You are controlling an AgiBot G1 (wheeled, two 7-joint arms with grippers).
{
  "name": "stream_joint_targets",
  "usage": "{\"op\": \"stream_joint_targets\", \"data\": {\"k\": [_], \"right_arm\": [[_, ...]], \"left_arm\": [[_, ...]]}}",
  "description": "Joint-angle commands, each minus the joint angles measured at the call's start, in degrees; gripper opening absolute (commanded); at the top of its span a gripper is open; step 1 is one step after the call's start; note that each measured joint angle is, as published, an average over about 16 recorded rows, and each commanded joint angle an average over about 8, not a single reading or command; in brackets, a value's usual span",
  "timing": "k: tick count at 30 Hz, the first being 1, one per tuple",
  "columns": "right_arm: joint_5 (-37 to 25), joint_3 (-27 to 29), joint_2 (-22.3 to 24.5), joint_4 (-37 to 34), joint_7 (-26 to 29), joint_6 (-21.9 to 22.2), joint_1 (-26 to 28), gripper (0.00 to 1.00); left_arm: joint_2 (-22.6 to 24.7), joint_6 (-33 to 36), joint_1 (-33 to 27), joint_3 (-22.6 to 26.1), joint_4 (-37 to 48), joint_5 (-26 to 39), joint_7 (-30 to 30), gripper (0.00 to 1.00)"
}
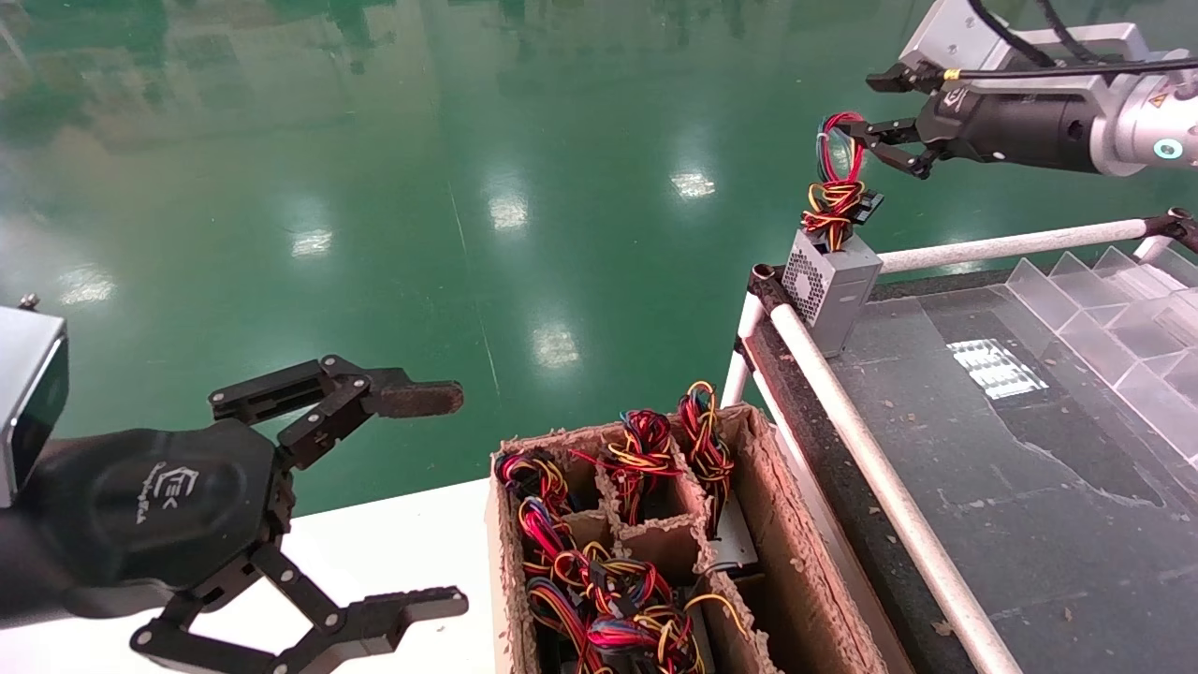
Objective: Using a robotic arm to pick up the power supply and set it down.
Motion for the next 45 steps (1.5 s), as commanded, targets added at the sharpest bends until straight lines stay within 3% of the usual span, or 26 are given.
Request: {"op": "stream_joint_targets", "data": {"k": [1,9,45], "right_arm": [[0.32,0.20,0.22,0.01,0.09,-0.66,0.20,1.00],[5.84,3.57,2.88,3.04,4.97,-6.10,-2.04,1.00],[28.46,9.71,19.31,47.39,27.76,-21.68,-34.56,1.00]], "left_arm": [[0.00,0.00,0.00,0.01,0.00,0.00,0.00,1.00],[0.00,-0.01,0.00,0.04,0.04,-0.03,0.03,1.00],[-0.04,-0.03,-0.04,0.15,0.08,-0.10,0.09,1.00]]}}
